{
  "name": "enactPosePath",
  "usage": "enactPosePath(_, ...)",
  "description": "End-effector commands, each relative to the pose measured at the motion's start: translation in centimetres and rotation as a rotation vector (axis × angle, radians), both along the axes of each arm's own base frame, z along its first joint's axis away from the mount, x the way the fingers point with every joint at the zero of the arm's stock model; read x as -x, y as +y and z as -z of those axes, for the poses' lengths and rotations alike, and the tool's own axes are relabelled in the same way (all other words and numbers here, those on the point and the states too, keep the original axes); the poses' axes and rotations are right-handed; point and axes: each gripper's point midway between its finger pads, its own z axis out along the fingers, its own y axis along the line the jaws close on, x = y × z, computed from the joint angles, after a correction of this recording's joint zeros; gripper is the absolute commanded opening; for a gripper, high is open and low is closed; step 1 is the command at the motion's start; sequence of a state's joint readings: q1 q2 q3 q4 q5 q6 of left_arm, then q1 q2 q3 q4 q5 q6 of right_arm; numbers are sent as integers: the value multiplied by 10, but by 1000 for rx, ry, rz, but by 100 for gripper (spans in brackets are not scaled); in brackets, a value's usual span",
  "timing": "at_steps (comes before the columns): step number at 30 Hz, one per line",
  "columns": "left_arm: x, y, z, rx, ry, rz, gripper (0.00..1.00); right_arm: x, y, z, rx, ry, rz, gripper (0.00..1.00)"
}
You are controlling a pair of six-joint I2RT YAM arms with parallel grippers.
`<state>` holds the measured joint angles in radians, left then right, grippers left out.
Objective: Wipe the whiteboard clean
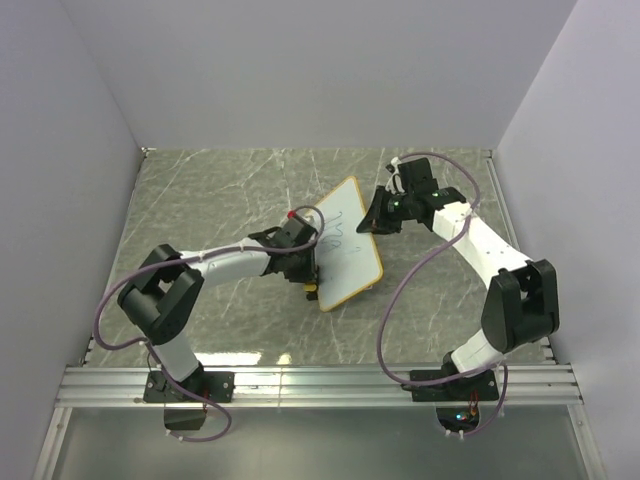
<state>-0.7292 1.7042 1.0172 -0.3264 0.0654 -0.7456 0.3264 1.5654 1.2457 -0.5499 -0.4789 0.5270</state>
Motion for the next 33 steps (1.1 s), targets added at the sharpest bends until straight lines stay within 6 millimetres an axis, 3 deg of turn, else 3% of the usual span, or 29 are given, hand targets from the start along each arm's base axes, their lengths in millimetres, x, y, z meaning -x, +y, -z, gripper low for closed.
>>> enactPosePath(1,69,-84,-23,184,68,269,0,-2,2,-16,-9,-4,45,0)
enactPosePath(7,96,-110,-45,208,53,358,0,-5,2,-14,-16,19,77,0)
enactPosePath(14,96,-125,-80,289,-1,375,0,-2,5,-8,-23,41,82,0)
enactPosePath(21,116,-150,-116,395,-13,497,0,-1,1,-4,-1,50,86,0)
enactPosePath(24,120,-154,-122,391,-17,524,0,-1,0,-4,10,47,85,0)
enactPosePath(28,114,-148,-118,348,-25,489,0,0,-1,-4,11,46,85,0)
enactPosePath(33,85,-131,-125,285,-99,384,0,6,-1,-2,0,50,83,0)
